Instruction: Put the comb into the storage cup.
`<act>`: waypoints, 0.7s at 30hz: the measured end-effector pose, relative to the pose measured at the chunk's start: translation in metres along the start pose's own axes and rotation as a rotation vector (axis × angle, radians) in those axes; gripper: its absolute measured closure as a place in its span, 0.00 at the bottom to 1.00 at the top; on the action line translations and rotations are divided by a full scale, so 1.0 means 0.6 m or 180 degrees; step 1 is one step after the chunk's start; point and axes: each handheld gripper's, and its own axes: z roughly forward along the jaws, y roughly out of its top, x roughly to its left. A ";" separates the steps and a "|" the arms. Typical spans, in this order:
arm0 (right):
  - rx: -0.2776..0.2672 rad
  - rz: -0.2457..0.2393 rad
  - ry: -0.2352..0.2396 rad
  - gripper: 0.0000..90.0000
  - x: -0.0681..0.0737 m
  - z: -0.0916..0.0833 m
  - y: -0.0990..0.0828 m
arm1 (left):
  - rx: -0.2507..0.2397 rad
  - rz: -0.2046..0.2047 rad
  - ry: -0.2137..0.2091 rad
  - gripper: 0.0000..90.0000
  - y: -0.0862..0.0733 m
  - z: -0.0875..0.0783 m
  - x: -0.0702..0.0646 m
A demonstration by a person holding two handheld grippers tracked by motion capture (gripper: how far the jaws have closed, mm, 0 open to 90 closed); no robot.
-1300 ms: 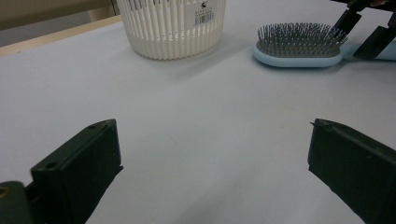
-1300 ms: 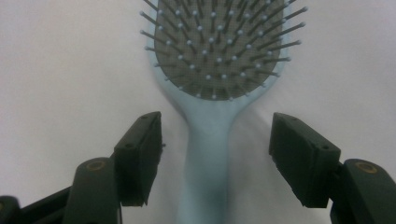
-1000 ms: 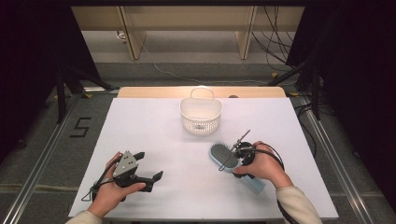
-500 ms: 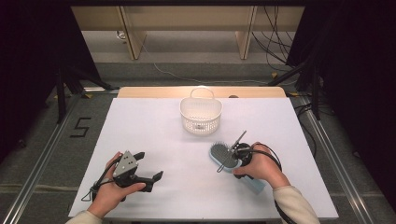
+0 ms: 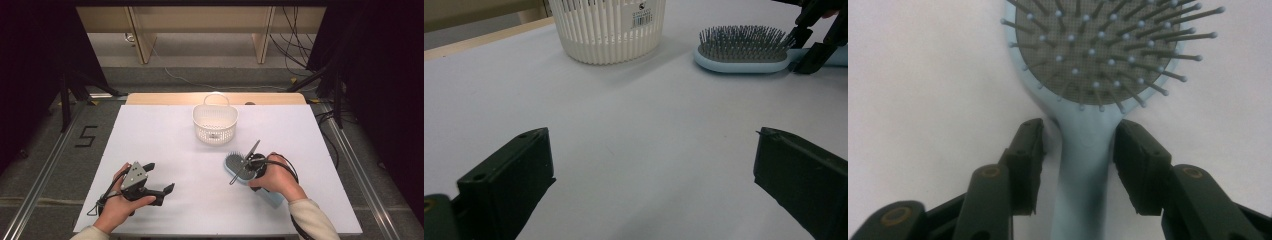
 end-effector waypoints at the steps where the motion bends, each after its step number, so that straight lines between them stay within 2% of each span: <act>1: 0.0013 0.0014 0.0006 0.63 0.000 0.000 0.000 | -0.0001 -0.0001 0.0000 0.02 0.000 0.000 0.000; 6: 0.0016 0.0070 0.0028 0.68 -0.003 0.000 0.002 | -0.0002 -0.0004 -0.0002 0.02 0.000 0.000 0.000; 12: 0.0051 0.0052 0.0007 0.75 -0.003 0.000 0.005 | -0.0003 0.0001 -0.0007 0.02 0.000 0.000 0.000; 21: 0.0061 0.0103 -0.0008 0.76 -0.001 0.000 0.005 | -0.0011 -0.0003 -0.0008 0.02 0.000 0.000 0.000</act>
